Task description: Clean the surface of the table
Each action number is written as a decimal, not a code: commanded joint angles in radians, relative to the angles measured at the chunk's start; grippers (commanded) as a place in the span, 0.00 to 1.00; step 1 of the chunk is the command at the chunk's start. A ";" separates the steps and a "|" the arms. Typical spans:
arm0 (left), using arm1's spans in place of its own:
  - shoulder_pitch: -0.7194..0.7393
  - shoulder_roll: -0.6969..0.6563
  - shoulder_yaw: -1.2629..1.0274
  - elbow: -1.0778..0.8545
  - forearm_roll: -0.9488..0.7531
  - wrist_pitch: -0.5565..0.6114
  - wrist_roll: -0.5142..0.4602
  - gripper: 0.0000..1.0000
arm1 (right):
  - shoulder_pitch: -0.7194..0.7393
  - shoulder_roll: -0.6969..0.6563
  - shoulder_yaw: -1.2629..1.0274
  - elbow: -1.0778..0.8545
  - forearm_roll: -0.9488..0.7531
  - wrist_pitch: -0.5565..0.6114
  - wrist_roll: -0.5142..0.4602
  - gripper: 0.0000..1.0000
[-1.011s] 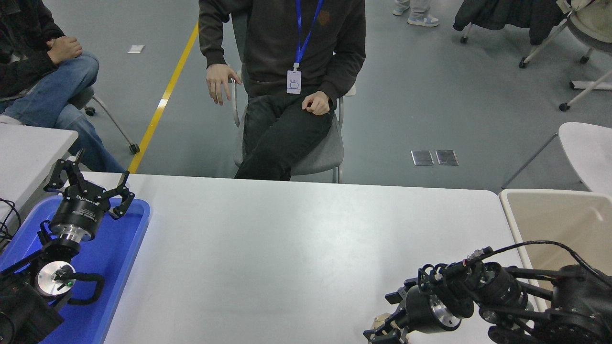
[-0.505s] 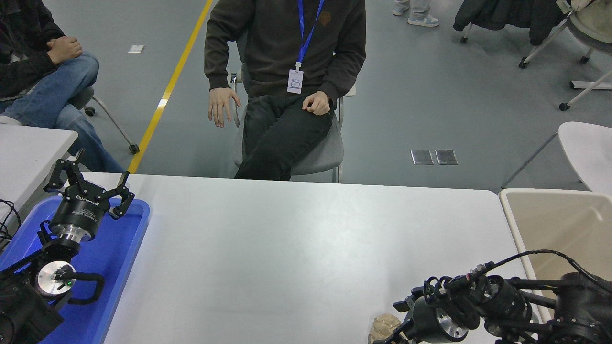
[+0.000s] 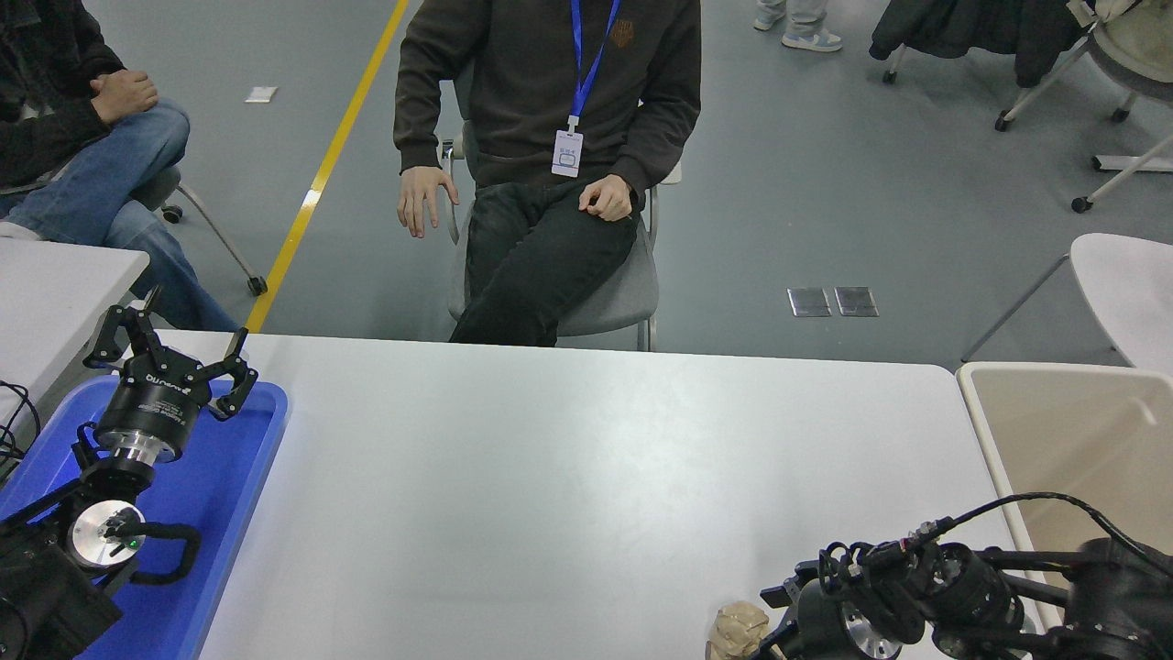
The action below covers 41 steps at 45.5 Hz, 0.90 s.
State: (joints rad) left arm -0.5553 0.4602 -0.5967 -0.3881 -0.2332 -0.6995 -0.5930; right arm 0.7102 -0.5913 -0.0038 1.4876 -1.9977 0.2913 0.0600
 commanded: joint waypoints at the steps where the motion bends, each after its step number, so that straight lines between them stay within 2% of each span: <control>1: 0.000 0.000 0.000 0.000 0.000 0.000 -0.001 1.00 | -0.021 0.001 -0.001 -0.012 0.005 -0.017 0.003 0.99; 11: 0.000 0.000 0.000 0.000 0.000 0.000 0.001 1.00 | -0.032 0.004 -0.001 -0.012 0.011 -0.020 0.018 0.98; 19: 0.000 0.000 0.000 0.000 0.000 0.000 -0.001 1.00 | -0.048 0.007 -0.001 -0.024 0.011 -0.087 0.052 0.94; 34: 0.000 0.000 0.000 0.000 0.000 0.000 -0.001 1.00 | -0.064 0.021 -0.002 -0.043 0.011 -0.116 0.069 0.92; 41: 0.000 0.000 0.000 0.000 0.000 0.000 0.001 1.00 | -0.077 0.027 -0.001 -0.050 0.008 -0.133 0.077 0.85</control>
State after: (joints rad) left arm -0.5553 0.4602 -0.5967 -0.3881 -0.2332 -0.6995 -0.5924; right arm 0.6489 -0.5754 -0.0050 1.4511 -1.9865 0.1853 0.1235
